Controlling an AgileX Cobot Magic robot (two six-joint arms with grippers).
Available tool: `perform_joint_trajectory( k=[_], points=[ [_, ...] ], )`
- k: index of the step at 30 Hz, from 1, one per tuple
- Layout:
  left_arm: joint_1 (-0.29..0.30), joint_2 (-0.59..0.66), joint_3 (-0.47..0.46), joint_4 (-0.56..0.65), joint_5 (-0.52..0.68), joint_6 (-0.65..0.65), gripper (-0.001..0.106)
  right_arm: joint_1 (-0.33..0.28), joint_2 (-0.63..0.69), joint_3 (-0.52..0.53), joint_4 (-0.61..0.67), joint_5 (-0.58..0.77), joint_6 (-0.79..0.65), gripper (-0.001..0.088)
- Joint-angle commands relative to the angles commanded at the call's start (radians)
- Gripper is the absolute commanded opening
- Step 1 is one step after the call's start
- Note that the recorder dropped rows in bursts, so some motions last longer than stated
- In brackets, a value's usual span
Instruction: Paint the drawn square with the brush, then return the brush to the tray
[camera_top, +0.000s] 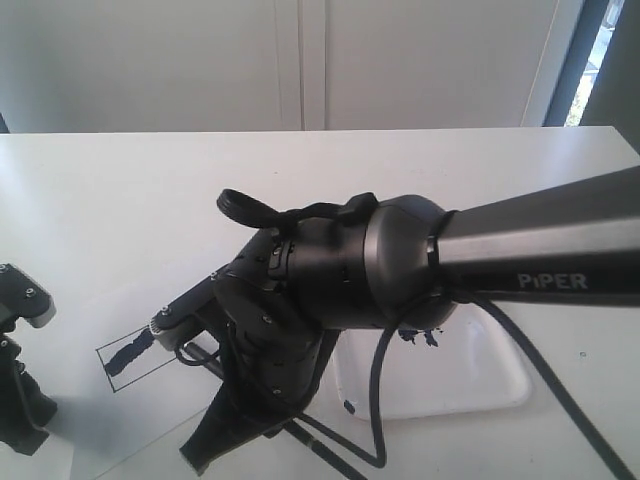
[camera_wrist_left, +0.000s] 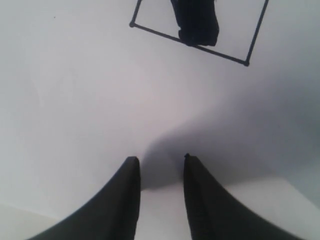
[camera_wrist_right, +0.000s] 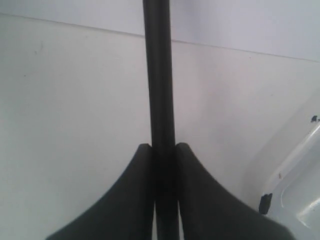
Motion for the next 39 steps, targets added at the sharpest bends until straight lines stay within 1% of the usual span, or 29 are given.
perform_joint_trajectory(
  k=[4,11,17,24,30,34,38,39],
  points=[
    [0.000,0.000,0.000,0.000,0.000,0.000,0.037,0.000,0.000,0.000,0.017,0.000,-0.008,0.0000],
    [0.000,0.000,0.000,0.000,0.000,0.000,0.037,0.000,0.000,0.000,0.130,-0.021,-0.114,0.0000],
    [0.000,0.000,0.000,0.000,0.000,0.000,0.037,0.000,0.000,0.000,0.137,-0.030,-0.121,0.0000],
    [0.000,0.000,0.000,0.000,0.000,0.000,0.037,0.000,0.000,0.000,0.253,-0.049,-0.224,0.0000],
    [0.000,0.000,0.000,0.000,0.004,-0.004,0.037,0.000,0.002,-0.036,0.268,-0.036,-0.240,0.0000],
    [0.000,-0.002,0.000,0.000,0.001,-0.006,0.037,0.000,0.002,-0.060,0.268,0.019,-0.240,0.0000],
    [0.000,-0.002,0.000,0.000,-0.028,-0.085,0.037,0.000,0.000,-0.060,0.266,0.019,-0.240,0.0000],
    [0.000,-0.002,0.000,0.000,-0.036,-0.087,0.037,0.000,0.000,-0.060,0.266,0.028,-0.240,0.0000]
  ],
)
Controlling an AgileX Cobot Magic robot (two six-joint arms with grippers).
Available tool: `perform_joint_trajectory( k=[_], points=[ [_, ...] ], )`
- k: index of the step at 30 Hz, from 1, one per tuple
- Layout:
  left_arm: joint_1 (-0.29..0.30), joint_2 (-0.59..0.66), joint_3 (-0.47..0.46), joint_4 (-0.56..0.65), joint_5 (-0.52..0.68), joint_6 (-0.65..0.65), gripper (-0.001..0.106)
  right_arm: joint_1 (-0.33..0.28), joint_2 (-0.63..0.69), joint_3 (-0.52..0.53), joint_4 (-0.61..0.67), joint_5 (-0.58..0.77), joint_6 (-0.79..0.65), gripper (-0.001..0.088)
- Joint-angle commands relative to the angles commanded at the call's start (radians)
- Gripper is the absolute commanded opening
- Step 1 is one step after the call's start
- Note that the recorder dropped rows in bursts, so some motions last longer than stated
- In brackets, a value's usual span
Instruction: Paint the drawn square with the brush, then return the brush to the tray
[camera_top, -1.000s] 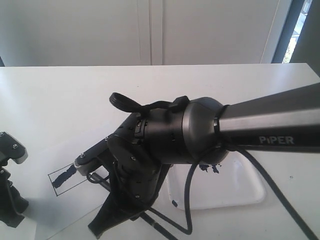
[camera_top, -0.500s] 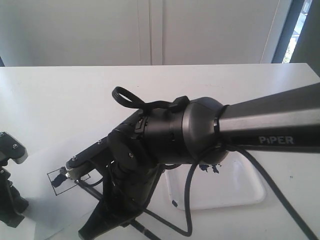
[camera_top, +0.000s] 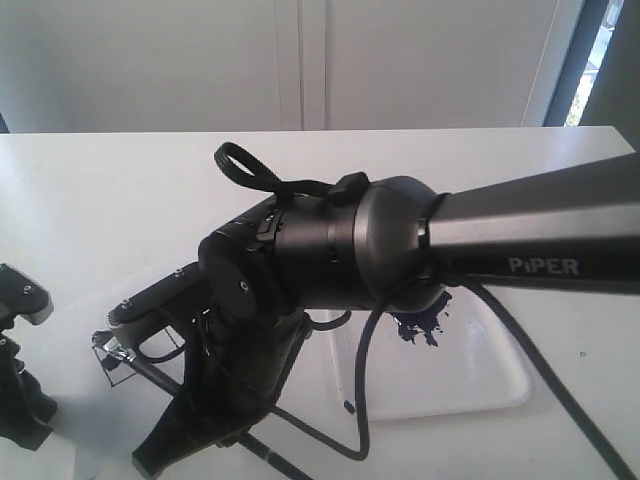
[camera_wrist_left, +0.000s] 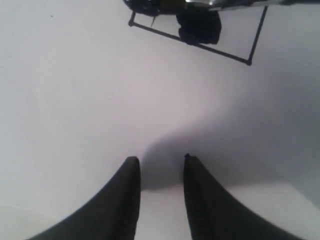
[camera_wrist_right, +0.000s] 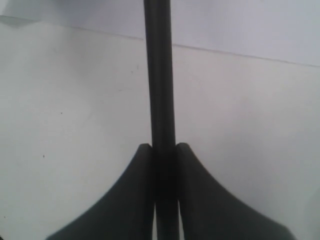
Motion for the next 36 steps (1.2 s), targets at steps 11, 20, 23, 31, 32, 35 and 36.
perform_joint_trajectory(
  k=[11,20,23,31,32,35,36],
  points=[
    [0.000,0.000,-0.015,0.000,0.022,0.000,0.037,0.000,0.022,-0.002,-0.004,-0.063,0.000,0.0000],
    [0.000,0.000,-0.015,0.000,0.024,0.000,0.037,0.000,0.053,-0.021,-0.006,-0.050,0.000,0.0000],
    [0.000,0.000,-0.015,0.000,0.024,0.000,0.037,0.000,0.053,-0.021,-0.006,-0.047,0.000,0.0000],
    [0.000,0.000,-0.015,0.000,0.024,0.000,0.037,0.000,0.053,-0.021,-0.010,-0.029,0.000,0.0000],
    [0.000,0.000,-0.015,0.000,0.024,0.000,0.037,0.000,0.053,-0.021,-0.009,-0.024,0.000,0.0000],
    [0.000,0.000,-0.015,0.000,0.024,0.000,0.037,0.000,0.053,-0.021,-0.012,-0.014,0.000,0.0000],
    [0.000,0.000,-0.015,0.000,0.024,0.000,0.037,0.000,0.053,-0.021,-0.018,-0.012,0.005,0.0000]
  ],
)
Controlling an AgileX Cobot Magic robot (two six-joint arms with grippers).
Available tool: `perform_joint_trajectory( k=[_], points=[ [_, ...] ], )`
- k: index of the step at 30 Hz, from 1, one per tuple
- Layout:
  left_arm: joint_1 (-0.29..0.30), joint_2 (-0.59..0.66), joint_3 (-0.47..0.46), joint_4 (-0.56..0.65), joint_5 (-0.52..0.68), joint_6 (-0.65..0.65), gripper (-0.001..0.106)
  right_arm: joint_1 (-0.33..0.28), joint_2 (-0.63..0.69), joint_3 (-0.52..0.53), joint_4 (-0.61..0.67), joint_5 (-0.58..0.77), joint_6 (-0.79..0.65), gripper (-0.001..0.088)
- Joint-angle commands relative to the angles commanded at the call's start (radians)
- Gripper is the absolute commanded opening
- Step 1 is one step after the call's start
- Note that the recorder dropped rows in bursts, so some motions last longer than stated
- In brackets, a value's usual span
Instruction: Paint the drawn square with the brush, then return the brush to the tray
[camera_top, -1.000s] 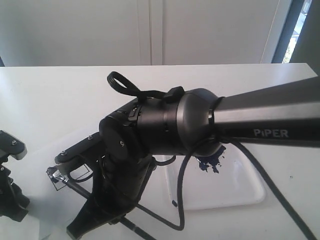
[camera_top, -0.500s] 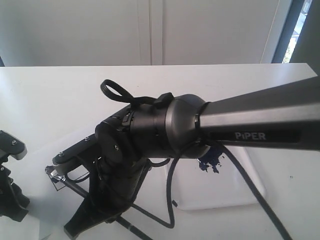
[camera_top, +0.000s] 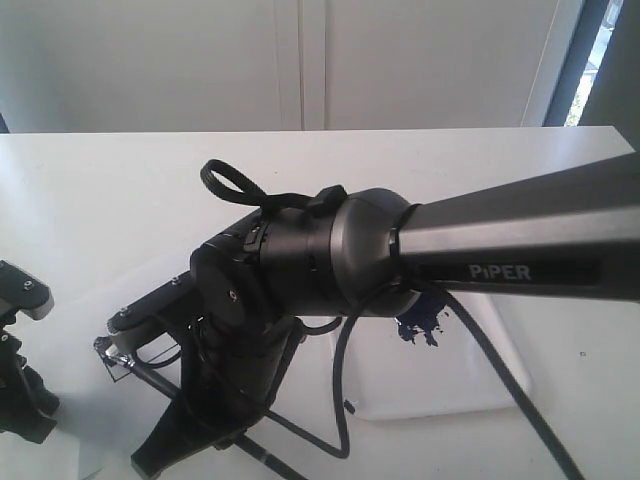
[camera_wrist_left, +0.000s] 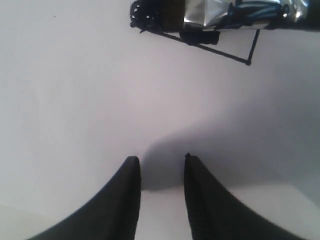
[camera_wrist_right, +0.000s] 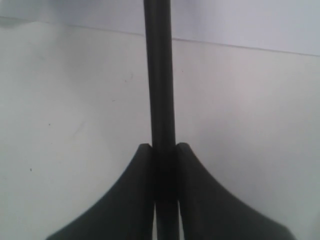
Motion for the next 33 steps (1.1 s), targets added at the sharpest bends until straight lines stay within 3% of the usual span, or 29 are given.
perform_joint_trajectory(
  k=[9,17,29,33],
  points=[
    [0.000,0.000,0.000,0.000,0.000,0.000,0.037,0.000,0.009,0.000,-0.029,0.007,0.036,0.0000],
    [0.000,0.000,0.000,0.000,0.000,0.000,0.037,0.000,0.017,0.000,-0.162,0.014,0.176,0.0000],
    [0.000,0.000,0.000,0.000,0.000,0.000,0.037,0.000,0.017,0.000,-0.193,0.030,0.185,0.0000],
    [0.000,0.000,0.000,0.000,0.000,0.000,0.037,0.000,0.017,0.000,-0.275,0.056,0.272,0.0000]
  ],
)
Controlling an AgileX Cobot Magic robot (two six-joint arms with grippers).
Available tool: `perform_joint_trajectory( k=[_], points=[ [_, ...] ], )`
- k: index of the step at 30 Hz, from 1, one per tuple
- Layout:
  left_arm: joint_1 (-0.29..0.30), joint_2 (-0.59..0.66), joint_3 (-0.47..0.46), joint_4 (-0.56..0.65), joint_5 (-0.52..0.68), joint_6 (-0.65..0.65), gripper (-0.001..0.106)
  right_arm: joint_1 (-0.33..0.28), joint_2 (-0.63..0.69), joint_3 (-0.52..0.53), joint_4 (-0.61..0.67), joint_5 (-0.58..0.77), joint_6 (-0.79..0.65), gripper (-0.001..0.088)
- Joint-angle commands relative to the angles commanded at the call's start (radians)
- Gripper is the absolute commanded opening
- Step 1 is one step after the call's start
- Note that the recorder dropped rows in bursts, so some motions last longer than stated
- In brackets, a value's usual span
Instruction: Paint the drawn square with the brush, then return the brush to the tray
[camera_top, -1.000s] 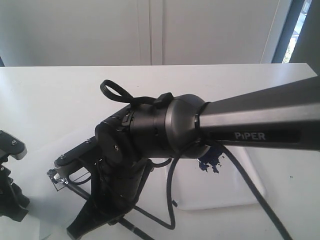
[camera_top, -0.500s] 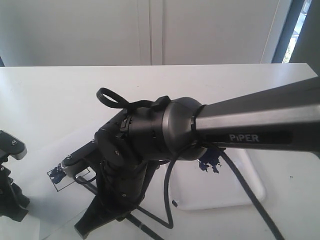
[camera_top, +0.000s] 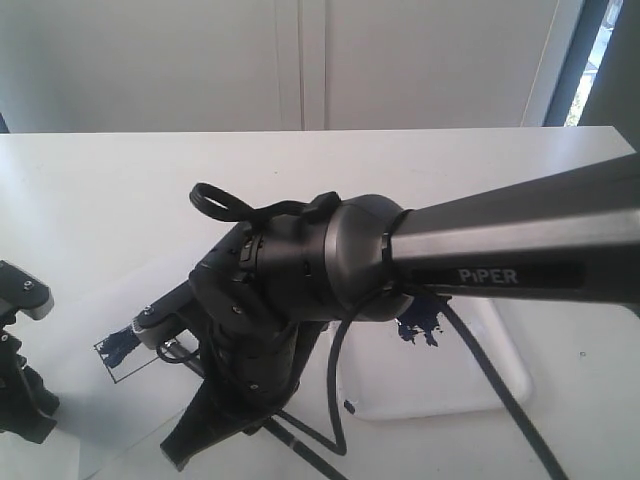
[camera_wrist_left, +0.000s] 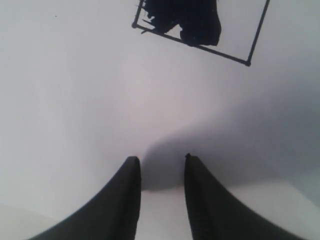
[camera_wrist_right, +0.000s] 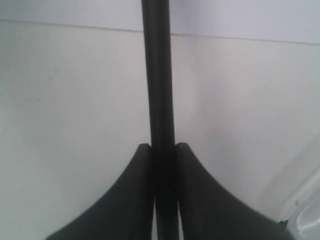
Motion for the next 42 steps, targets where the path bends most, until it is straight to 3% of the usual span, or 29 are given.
perform_joint_trajectory(
  k=[7,15,25,30,34,42],
  points=[
    [0.000,0.000,0.000,0.000,-0.001,0.000,0.037,0.000,0.000,0.000,-0.014,0.011,-0.004,0.0000],
    [0.000,0.000,0.000,0.000,-0.001,0.000,0.037,0.006,0.000,0.000,0.131,0.026,-0.146,0.0000],
    [0.000,0.000,0.000,0.000,0.000,-0.002,0.037,0.071,0.000,0.000,0.141,0.064,-0.172,0.0000],
    [0.000,0.000,0.000,0.000,0.000,-0.002,0.037,0.073,0.000,0.000,0.147,0.066,-0.170,0.0000],
    [0.000,0.000,0.000,0.000,0.003,-0.002,0.037,0.071,0.000,0.000,0.115,0.068,-0.139,0.0000],
    [0.000,0.000,0.000,0.000,0.003,-0.002,0.037,0.070,0.000,0.000,-0.087,0.122,0.015,0.0000]
  ],
)
